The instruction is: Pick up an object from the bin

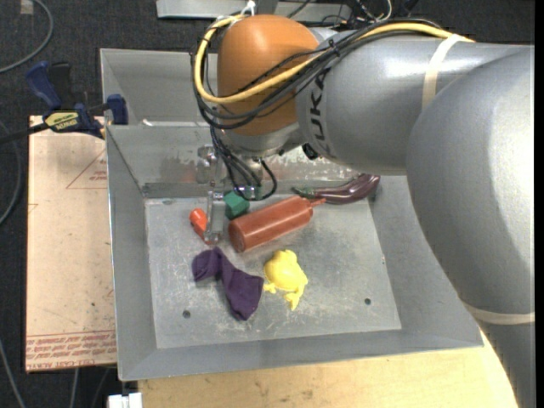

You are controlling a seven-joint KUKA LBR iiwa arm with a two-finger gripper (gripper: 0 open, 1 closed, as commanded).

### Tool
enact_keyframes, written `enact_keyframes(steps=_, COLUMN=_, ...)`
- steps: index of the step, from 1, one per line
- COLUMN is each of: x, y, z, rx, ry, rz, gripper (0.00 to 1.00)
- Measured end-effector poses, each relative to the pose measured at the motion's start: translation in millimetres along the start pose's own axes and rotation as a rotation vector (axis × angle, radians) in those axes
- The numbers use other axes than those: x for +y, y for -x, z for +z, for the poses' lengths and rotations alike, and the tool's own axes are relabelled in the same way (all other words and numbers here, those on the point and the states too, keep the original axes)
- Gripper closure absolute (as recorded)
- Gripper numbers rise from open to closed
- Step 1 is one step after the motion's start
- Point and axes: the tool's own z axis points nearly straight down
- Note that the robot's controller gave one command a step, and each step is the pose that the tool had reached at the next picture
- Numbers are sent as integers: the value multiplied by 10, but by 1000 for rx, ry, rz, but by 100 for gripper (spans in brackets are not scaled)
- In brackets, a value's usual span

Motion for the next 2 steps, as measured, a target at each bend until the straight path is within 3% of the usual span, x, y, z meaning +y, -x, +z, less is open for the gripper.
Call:
enact_keyframes(steps=1, x=-7, y=15, z=-54, rx=-7, ry=1, rz=3, gripper=0)
enact_keyframes(steps=2, x=-413, y=-185, z=1017, rx=-14, ry=5, rz=-223, gripper=100)
